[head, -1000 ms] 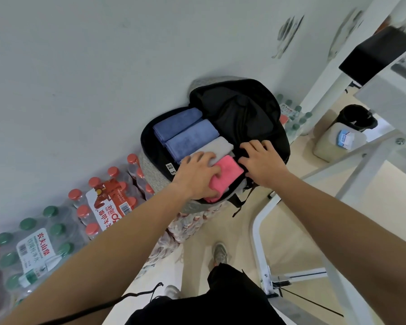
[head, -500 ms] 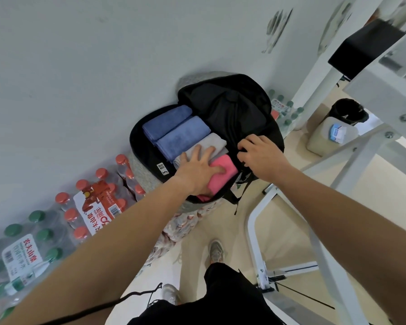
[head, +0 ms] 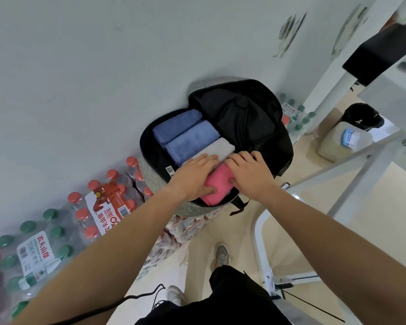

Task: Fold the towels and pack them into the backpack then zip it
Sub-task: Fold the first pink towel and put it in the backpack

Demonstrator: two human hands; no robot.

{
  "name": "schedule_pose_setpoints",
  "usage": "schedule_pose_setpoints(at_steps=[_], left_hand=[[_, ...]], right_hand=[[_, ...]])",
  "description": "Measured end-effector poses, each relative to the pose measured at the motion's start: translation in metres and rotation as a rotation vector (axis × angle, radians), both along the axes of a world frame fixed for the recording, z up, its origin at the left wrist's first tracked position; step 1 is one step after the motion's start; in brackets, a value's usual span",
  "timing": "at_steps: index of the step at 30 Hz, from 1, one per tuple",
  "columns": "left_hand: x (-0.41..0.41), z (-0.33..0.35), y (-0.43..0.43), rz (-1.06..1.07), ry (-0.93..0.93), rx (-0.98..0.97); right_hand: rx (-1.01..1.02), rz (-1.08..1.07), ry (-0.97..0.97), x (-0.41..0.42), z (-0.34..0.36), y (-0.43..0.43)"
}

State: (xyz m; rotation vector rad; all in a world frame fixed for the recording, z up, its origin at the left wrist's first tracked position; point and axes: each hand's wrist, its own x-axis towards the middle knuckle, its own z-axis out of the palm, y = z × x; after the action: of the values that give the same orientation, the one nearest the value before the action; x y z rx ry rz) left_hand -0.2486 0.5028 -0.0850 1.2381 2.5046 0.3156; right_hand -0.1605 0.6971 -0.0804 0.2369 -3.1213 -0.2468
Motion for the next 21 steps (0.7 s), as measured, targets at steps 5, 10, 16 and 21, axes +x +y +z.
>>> schedule_pose_setpoints(at_steps=[5,10,16,21], left_hand=[[0.000,0.003,-0.007,-0.012,-0.002,0.002],[-0.001,0.003,-0.006,-0.015,0.011,-0.009],[0.004,0.006,-0.009,0.051,-0.041,0.121],[0.002,0.003,-0.019,0.095,0.003,-0.087]], right_hand=[[0.122,-0.072,-0.055,-0.010,0.006,0.010],[0.035,-0.039,0.055,-0.013,0.012,-0.001],[-0.113,0.041,-0.043,-0.023,-0.008,-0.015],[-0.090,0.036,-0.176,-0.033,-0.029,-0.012]])
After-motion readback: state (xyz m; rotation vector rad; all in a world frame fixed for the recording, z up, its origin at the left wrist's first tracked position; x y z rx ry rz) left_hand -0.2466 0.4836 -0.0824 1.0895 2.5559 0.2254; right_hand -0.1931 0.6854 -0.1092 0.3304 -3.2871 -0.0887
